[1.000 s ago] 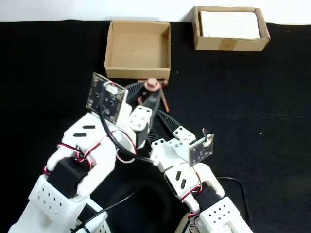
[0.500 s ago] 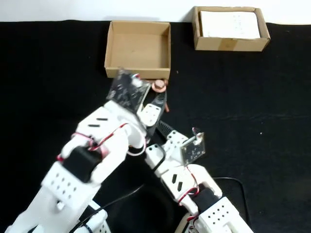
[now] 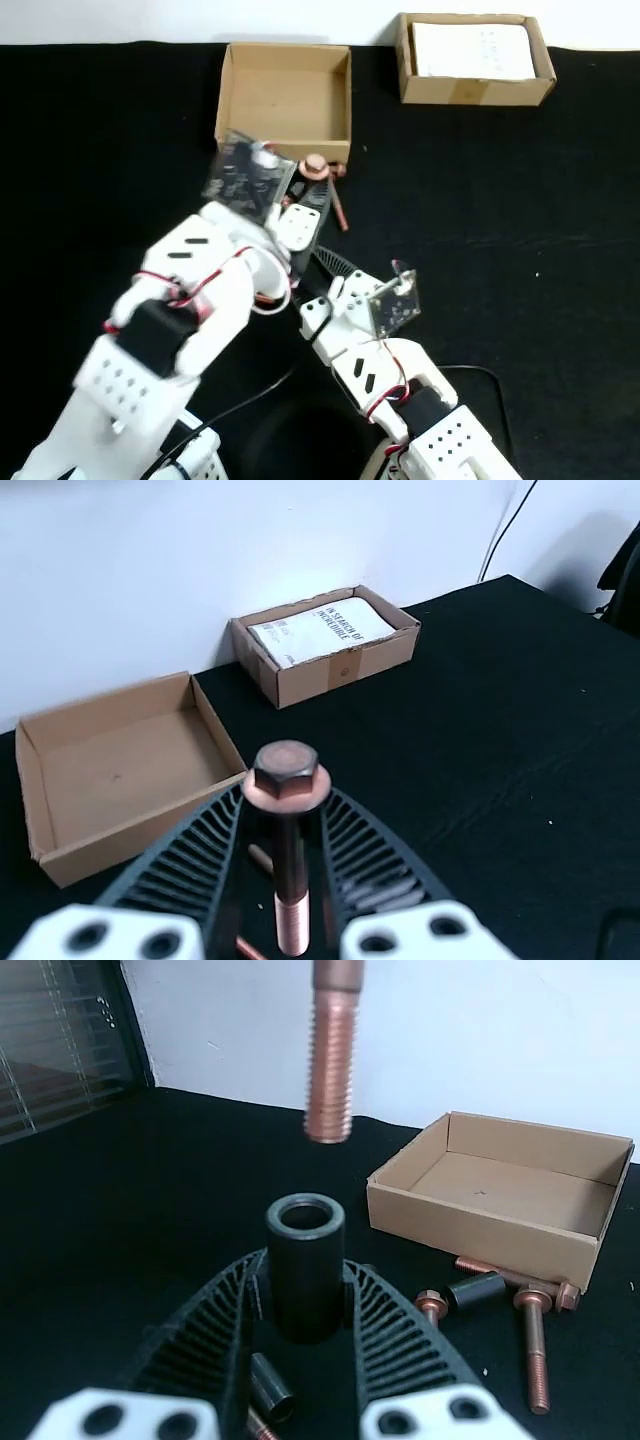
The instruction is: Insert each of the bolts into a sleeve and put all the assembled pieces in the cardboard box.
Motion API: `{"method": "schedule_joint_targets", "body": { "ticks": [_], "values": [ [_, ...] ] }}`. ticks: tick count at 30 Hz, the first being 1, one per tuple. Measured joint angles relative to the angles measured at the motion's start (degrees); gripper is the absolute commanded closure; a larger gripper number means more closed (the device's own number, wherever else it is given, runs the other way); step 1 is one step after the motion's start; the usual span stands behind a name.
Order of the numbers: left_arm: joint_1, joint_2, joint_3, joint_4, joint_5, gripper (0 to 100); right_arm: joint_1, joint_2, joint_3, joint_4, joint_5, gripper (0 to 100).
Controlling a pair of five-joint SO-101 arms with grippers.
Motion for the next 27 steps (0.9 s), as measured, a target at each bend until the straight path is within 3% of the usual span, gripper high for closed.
{"method": "schedule_joint_targets", "body": {
  "ticks": [27],
  "values": [
    [-0.79, -1.58, 8.26, 2.11, 2.55, 99, 0.0, 0.18, 0.0, 0.26, 0.0, 99.1]
  ]
}}
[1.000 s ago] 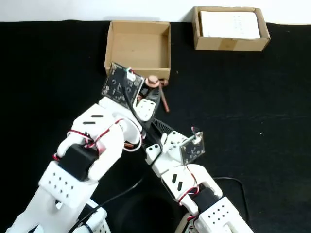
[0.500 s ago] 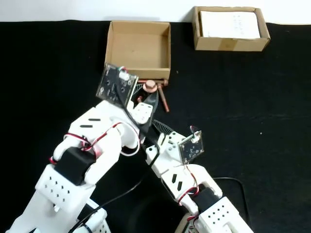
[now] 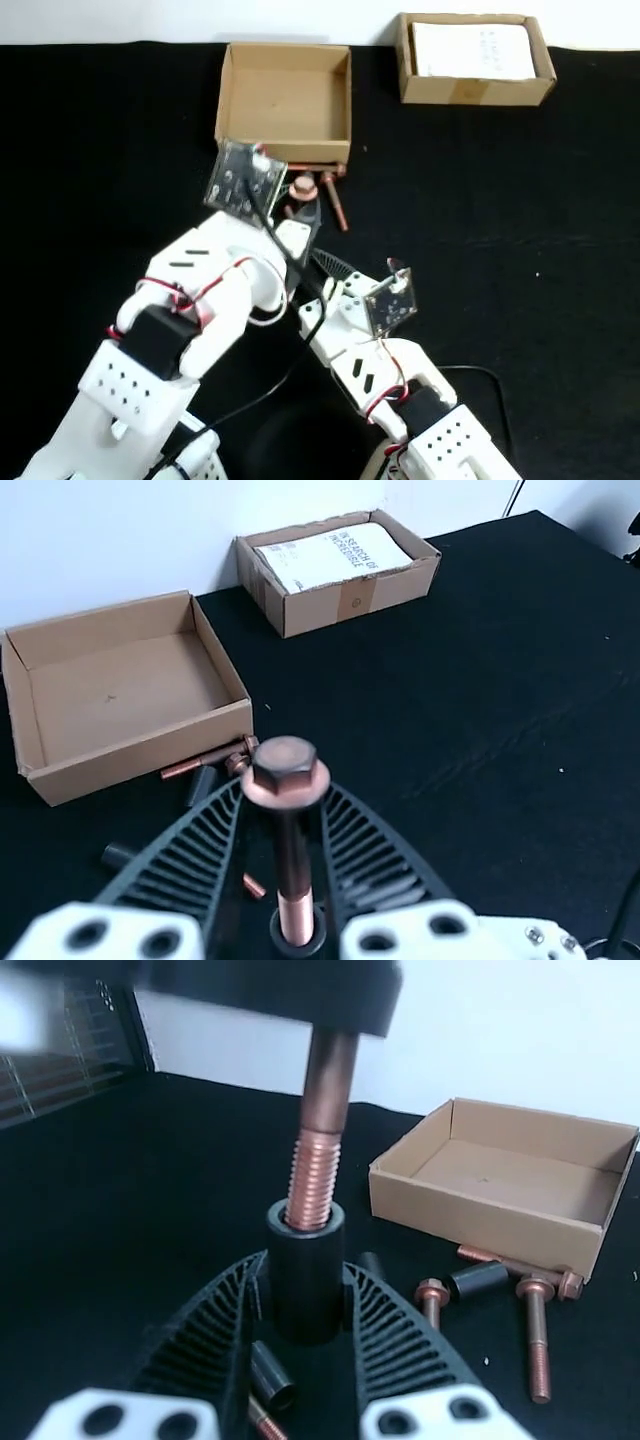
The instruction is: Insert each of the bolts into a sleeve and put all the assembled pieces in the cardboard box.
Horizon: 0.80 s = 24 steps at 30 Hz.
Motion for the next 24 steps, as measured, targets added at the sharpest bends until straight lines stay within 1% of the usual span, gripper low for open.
{"method": "schedule_joint_targets", "body": {
  "ticks": [4, 9, 16, 21, 24],
  "values": [
    [0.09, 0.44, 0.53, 3.43, -2.73, 98, 0.0, -0.09, 0.0, -0.09, 0.0, 99.1],
    [0.0, 0.53, 0.53, 9.41, -4.22, 87, 0.0, -0.18, 0.09, -0.09, -0.09, 99.1],
    [-0.26, 0.53, -5.54, 21.54, -4.31, 79, 0.09, -0.18, 0.09, -0.18, 0.0, 99.0],
    [-0.18, 0.53, -10.37, 29.1, -4.31, 78, 0.0, -0.09, 0.09, 0.09, 0.0, 99.0],
    [-0.18, 0.53, -14.07, 31.82, -4.31, 79, 0.26, -0.09, 0.09, 0.09, 0.0, 99.1]
  ]
}}
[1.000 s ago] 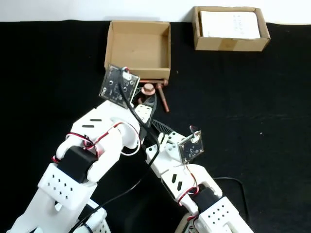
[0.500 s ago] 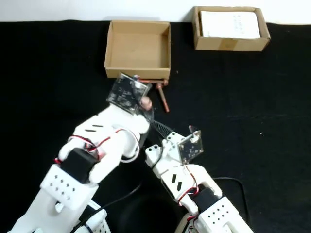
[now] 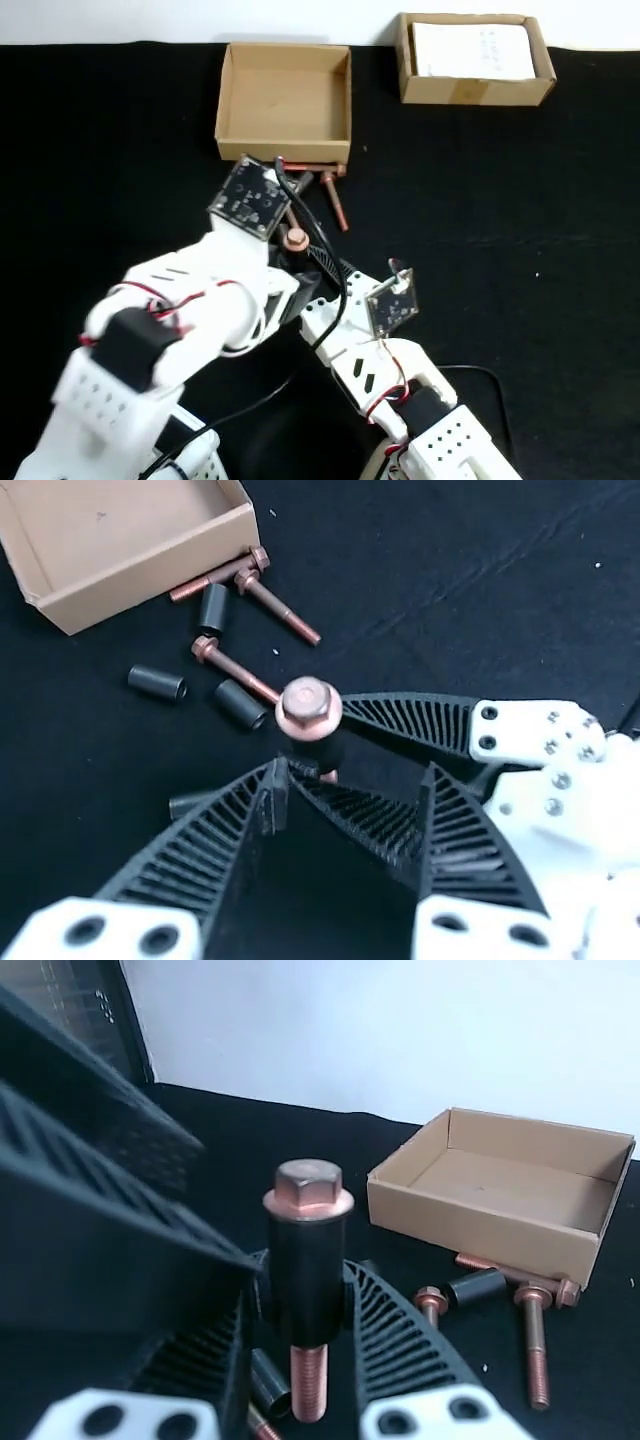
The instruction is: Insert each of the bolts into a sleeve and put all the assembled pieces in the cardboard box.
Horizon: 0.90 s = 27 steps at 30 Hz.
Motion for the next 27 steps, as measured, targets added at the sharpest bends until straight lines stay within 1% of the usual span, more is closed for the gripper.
{"method": "schedule_joint_targets", "body": {
  "ticks": [2, 5, 7, 10, 12, 14, 16, 18, 22, 27],
  "values": [
    [-1.14, 0.0, -3.25, 0.88, 0.0, 79, 1.32, 0.0, 0.0, 0.97, 0.0, 99.1],
    [-6.68, -0.09, -10.46, 1.05, 0.0, 85, 5.36, 0.09, -0.88, 1.76, 0.0, 99.1],
    [-13.01, -0.09, -15.65, 1.05, 0.0, 91, 8.09, 2.37, -2.9, 1.76, 0.0, 99.1],
    [-24.35, -0.62, -20.31, 1.05, 0.0, 99, 10.64, 9.41, -10.2, 1.76, 0.0, 99.1],
    [-30.24, -0.7, -20.75, 1.14, 0.0, 99, 12.66, 16.53, -17.32, 1.76, 0.0, 99.1],
    [-34.46, -0.62, -19.96, 2.37, 0.0, 99, 14.42, 24.97, -25.32, 1.76, 0.0, 99.1],
    [-38.51, -1.58, -17.85, 3.96, 0.0, 99, 15.47, 34.37, -33.67, 1.76, 0.0, 99.1],
    [-40.88, -4.22, -14.42, 4.66, -1.67, 99, 16.0, 43.96, -41.49, 1.49, 0.0, 99.1],
    [-42.37, -11.6, -3.78, 4.75, -8.62, 99, 17.14, 62.59, -54.77, -4.04, 0.0, 99.1],
    [-43.69, -24.79, 14.59, 2.46, -16.88, 99, 18.64, 83.69, -69.8, -8.09, 0.0, 99.0]
  ]
}}
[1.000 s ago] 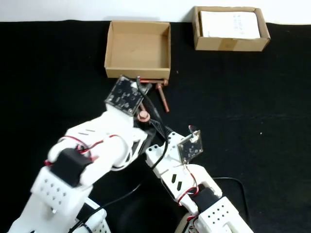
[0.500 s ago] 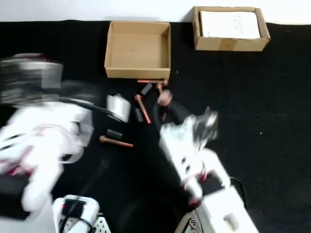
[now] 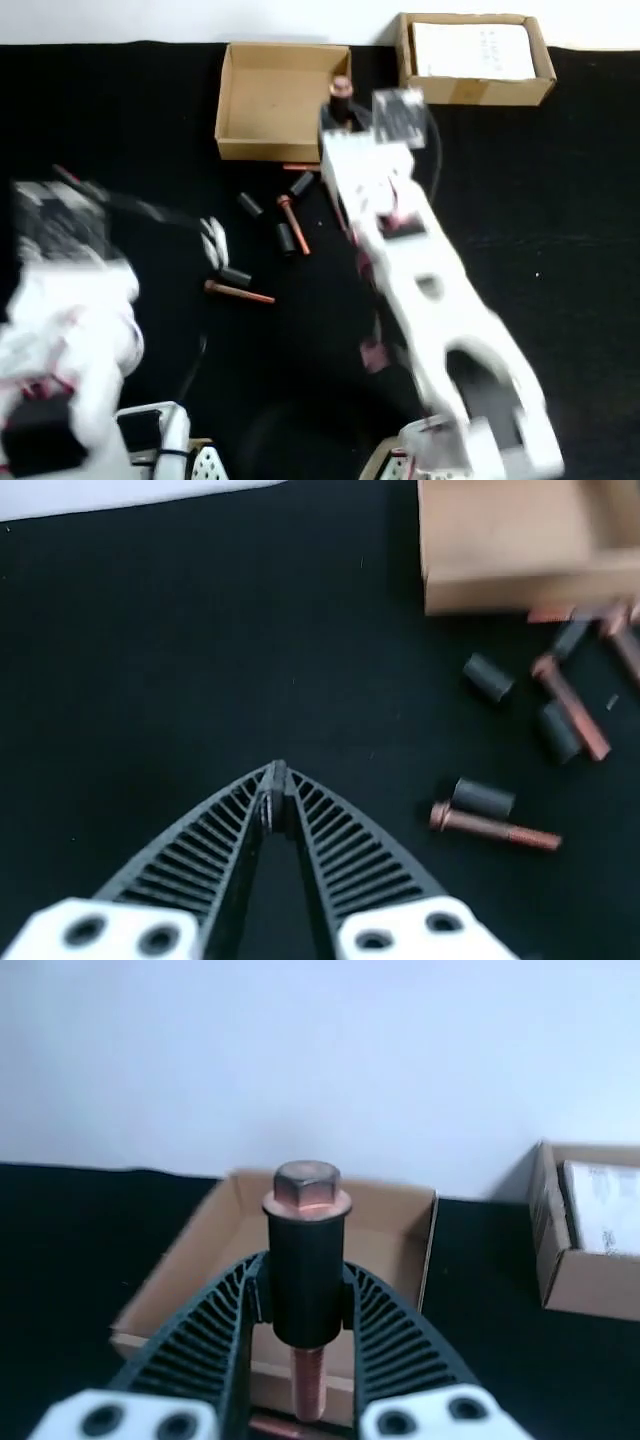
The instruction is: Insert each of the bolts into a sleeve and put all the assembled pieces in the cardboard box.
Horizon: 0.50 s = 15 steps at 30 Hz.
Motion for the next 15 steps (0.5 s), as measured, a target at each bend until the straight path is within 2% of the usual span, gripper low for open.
{"method": "schedule_joint_targets", "body": {
  "ticks": [3, 7, 15],
  "values": [
    [-1.93, -7.74, 10.29, -0.62, -5.1, 99, 0.7, 10.99, -8.53, -0.26, 0.0, 99.0],
    [-5.27, -14.77, 18.37, -2.55, -6.77, 99, 1.05, 22.24, -18.11, -0.26, 0.0, 99.0],
    [-6.51, -16.79, 22.68, -5.01, -6.95, 99, 1.05, 35.34, -31.47, -0.26, 0.0, 99.0]
  ]
}}
